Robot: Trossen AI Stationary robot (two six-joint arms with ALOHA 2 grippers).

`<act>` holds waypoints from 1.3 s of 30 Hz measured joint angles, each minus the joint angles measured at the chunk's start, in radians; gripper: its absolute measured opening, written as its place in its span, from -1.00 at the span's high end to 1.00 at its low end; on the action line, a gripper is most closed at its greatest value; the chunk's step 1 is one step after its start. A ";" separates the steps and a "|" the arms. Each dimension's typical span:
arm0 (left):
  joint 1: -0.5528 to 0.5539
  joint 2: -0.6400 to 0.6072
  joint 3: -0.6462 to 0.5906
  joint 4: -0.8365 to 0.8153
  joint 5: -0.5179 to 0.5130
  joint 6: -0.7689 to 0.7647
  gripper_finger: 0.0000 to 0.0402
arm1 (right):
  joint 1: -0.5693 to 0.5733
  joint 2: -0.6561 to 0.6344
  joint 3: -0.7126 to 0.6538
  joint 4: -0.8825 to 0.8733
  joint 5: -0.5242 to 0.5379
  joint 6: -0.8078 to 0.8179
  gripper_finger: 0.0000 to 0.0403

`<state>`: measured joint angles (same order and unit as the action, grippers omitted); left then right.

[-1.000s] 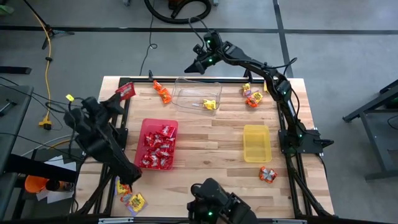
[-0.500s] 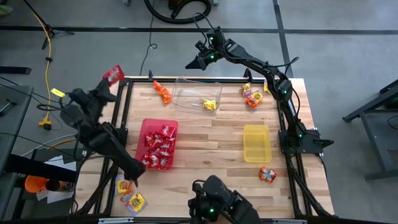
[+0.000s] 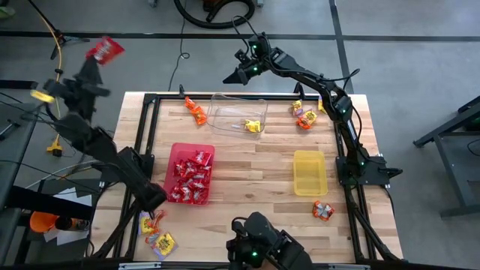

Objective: Sort candy
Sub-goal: Put the red candy into the red bin

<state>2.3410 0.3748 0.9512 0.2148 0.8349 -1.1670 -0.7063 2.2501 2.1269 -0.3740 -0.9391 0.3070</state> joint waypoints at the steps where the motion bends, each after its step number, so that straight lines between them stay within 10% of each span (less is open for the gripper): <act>1: 0.004 0.033 0.013 -0.005 -0.010 0.018 1.00 | 0.000 0.000 0.000 0.001 0.000 0.007 1.00; 17: -0.443 0.331 0.247 -0.258 0.016 0.389 1.00 | 0.000 0.000 0.000 0.065 0.005 0.059 1.00; 28: -0.830 0.406 0.338 -0.617 -0.252 0.857 1.00 | 0.005 0.000 0.000 0.085 0.011 0.089 1.00; 39: -1.081 0.397 0.349 -0.642 -0.308 0.940 1.00 | 0.034 0.000 0.000 0.115 0.015 0.096 1.00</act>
<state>1.2601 0.7717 1.3006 -0.4273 0.5264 -0.2270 -0.6726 2.2501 2.1269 -0.2590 -0.9237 0.4034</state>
